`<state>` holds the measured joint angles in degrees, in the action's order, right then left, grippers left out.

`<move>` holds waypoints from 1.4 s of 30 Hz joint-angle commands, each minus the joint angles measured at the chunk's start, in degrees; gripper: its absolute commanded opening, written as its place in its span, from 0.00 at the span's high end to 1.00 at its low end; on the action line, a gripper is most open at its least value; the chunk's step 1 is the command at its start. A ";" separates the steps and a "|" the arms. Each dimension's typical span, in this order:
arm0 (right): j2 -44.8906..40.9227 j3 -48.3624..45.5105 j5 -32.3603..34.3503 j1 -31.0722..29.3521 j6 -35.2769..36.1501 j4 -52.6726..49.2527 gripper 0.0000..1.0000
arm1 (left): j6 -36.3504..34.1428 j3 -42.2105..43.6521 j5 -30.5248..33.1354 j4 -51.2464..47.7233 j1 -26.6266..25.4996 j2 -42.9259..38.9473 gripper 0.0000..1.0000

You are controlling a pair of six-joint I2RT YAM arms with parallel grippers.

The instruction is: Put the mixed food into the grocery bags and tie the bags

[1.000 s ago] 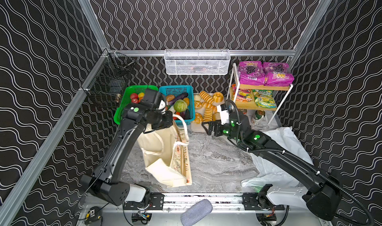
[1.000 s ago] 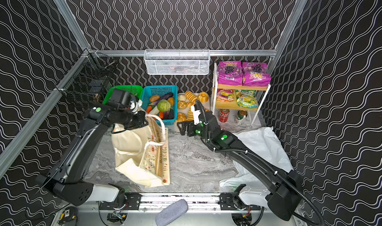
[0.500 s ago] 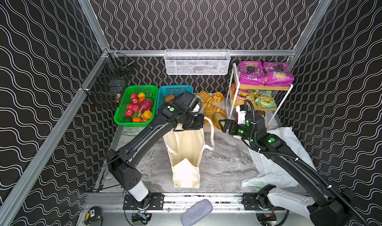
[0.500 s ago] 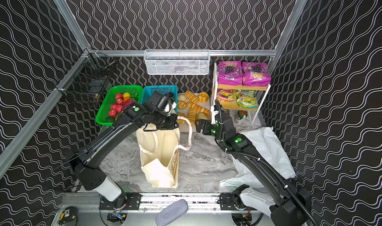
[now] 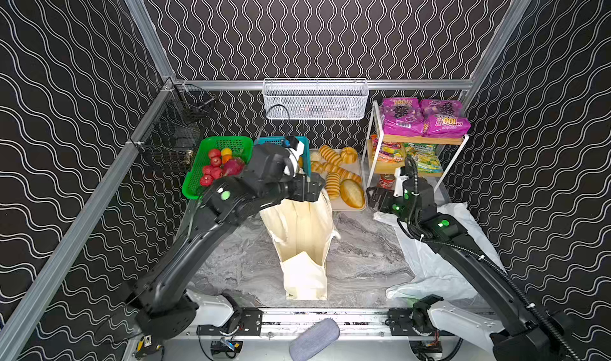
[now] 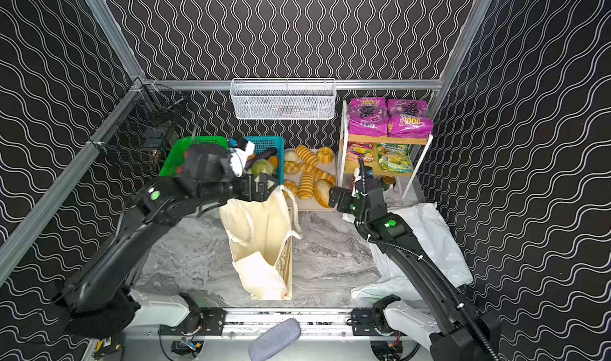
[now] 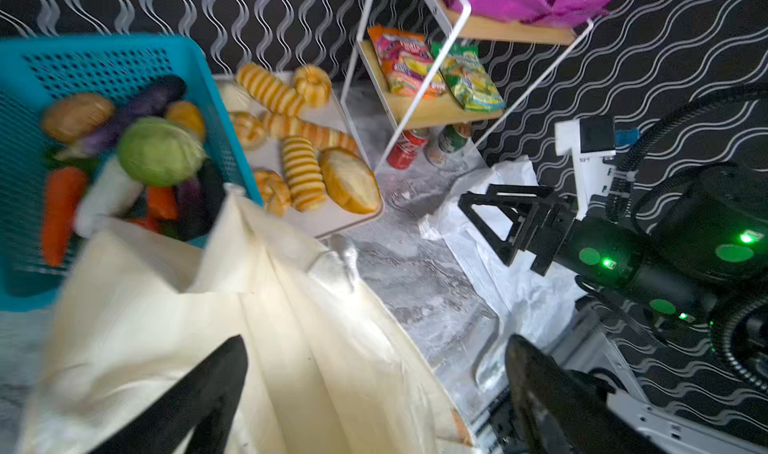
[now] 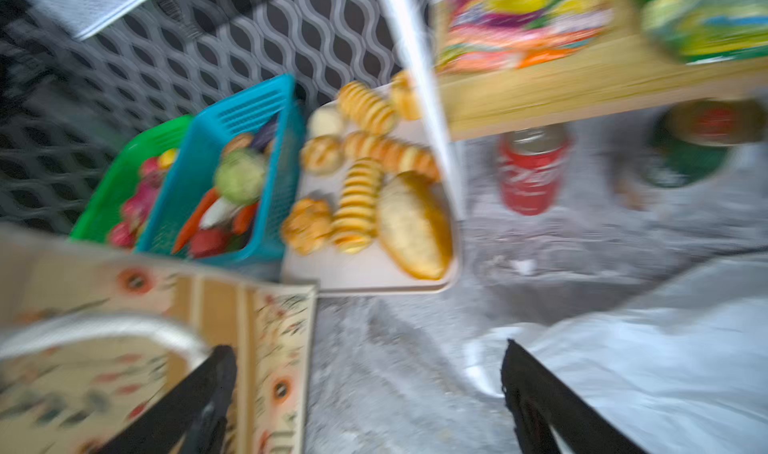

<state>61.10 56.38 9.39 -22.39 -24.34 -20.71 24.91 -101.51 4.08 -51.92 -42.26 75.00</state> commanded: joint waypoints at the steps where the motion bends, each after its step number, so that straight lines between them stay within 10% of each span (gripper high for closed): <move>1: -0.77 0.49 6.40 1.83 2.31 -1.70 0.00 | -5.85 0.22 11.98 -0.27 0.50 -1.78 0.01; 7: -2.60 -2.80 -3.18 14.37 -0.46 0.84 0.10 | -8.32 1.99 21.48 -4.50 4.65 -3.15 0.01; 15: 0.64 -10.16 -13.79 27.16 -1.94 9.44 0.20 | -10.43 8.00 16.28 -5.37 24.54 -7.04 0.01; 24: 9.82 -31.39 -19.98 26.77 4.03 63.97 0.18 | -8.19 19.06 5.54 -0.15 36.41 -8.52 0.01; 30: 22.24 -31.96 -12.47 19.18 22.04 83.96 0.16 | -5.49 19.45 -8.80 -0.01 42.42 -7.52 0.01; 42: 32.27 -25.96 -4.63 17.37 28.56 86.11 0.14 | -6.46 21.57 -10.48 3.01 42.61 -8.00 0.01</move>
<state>92.84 30.11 2.55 -4.32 0.99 61.01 18.06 -80.34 -4.99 -51.53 0.32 67.37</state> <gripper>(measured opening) 0.866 0.987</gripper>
